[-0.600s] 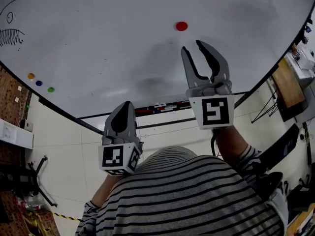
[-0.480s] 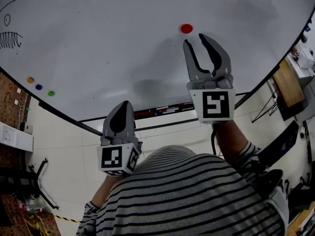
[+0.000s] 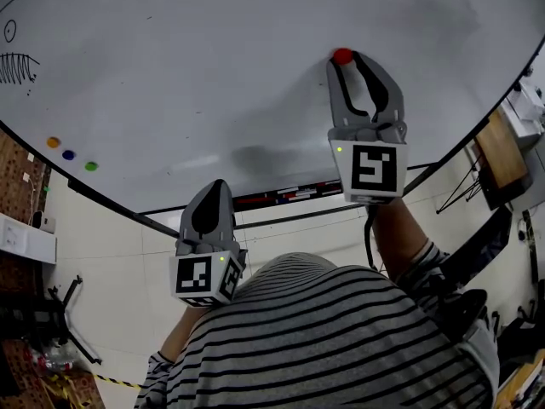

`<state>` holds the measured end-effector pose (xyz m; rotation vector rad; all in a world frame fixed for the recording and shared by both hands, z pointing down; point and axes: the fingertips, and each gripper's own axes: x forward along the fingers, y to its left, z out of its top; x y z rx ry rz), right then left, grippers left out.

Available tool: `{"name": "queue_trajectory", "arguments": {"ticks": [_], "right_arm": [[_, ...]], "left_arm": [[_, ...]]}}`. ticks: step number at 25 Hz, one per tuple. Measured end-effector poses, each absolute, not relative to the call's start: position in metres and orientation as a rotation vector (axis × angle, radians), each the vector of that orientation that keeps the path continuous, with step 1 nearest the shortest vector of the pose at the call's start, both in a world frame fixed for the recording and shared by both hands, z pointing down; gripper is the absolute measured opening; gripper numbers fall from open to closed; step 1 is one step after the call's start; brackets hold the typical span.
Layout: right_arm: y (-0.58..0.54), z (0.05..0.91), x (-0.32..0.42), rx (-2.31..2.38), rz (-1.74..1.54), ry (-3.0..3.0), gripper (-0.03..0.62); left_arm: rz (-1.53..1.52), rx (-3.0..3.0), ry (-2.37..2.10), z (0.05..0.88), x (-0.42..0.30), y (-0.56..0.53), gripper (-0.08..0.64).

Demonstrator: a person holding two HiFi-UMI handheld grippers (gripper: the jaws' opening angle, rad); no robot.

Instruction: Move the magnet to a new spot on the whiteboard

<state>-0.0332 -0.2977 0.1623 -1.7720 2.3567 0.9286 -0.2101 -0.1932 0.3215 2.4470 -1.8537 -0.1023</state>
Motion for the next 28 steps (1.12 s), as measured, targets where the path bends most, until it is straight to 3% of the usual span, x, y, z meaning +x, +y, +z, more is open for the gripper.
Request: {"name": "queue_trajectory", "arguments": {"ticks": [10,28], "right_arm": [[-0.257,0.17,-0.012,-1.723,0.821,2.344,0.123],[-0.13,0.232,0.118,-1.658,0.567,2.503,0.123]], "left_arm": [[-0.078,2.453,-1.93,0.325,-0.202,-0.179,0.017],[-0.161,2.426,-2.115,0.302,-0.109,-0.111,0.015]]}}
